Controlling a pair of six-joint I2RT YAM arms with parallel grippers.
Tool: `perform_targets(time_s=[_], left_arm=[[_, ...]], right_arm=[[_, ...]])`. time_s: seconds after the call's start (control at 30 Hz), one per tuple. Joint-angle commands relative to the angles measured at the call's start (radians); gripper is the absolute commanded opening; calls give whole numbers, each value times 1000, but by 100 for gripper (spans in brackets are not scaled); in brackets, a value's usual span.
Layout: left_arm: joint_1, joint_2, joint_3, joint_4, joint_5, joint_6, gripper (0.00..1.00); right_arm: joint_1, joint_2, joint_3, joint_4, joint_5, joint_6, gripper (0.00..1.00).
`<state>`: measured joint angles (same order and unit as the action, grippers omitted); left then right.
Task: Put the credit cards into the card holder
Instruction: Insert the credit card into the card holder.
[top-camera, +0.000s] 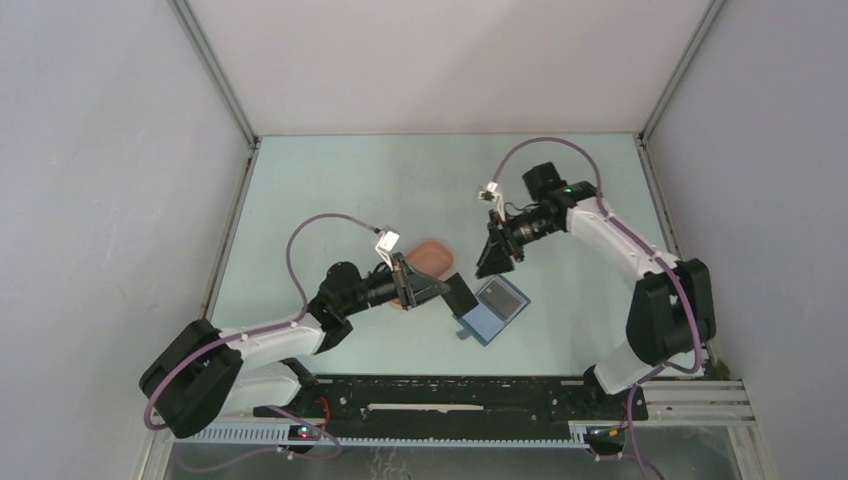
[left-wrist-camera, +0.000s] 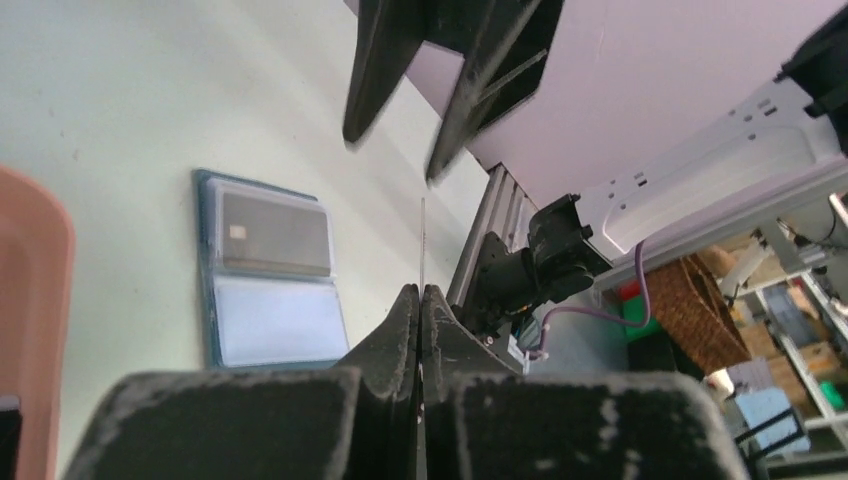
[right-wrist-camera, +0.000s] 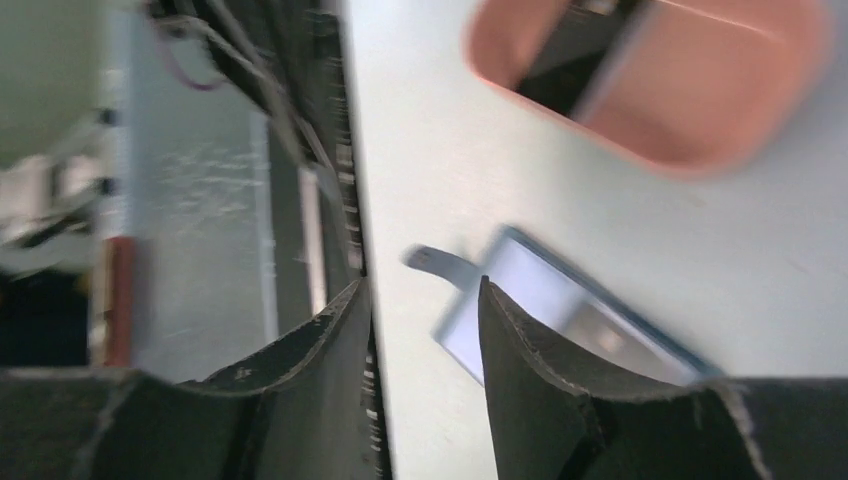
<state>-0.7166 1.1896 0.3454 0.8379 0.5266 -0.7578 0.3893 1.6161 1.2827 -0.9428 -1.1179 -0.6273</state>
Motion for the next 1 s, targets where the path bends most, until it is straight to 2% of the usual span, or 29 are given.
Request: perform_targets(time_s=[0.0, 0.07, 0.2, 0.3, 0.43, 0.57, 0.77, 0.97], left_arm=[[-85, -62, -111, 131, -289, -122, 0], [-145, -63, -131, 136, -469, -174, 0], [-299, -9, -140, 137, -789, -283, 0], [-352, 53, -132, 137, -910, -337, 0], [-362, 161, -93, 143, -932, -403, 0], [-362, 289, -56, 217, -910, -452, 0], [-359, 420, -49, 343, -890, -500, 0], [-357, 474, -54, 381, -866, -556, 0]], right_arm=[[-76, -147, -123, 245, 324, 161, 54], [-78, -167, -182, 325, 513, 184, 55], [-78, -107, -207, 328, 783, 183, 50], [-79, -58, -236, 330, 890, 158, 34], [-92, -8, -244, 322, 912, 147, 16], [-94, 49, -244, 303, 907, 129, 7], [-93, 117, -243, 250, 833, 93, 4], [-55, 146, -244, 197, 774, 64, 4]])
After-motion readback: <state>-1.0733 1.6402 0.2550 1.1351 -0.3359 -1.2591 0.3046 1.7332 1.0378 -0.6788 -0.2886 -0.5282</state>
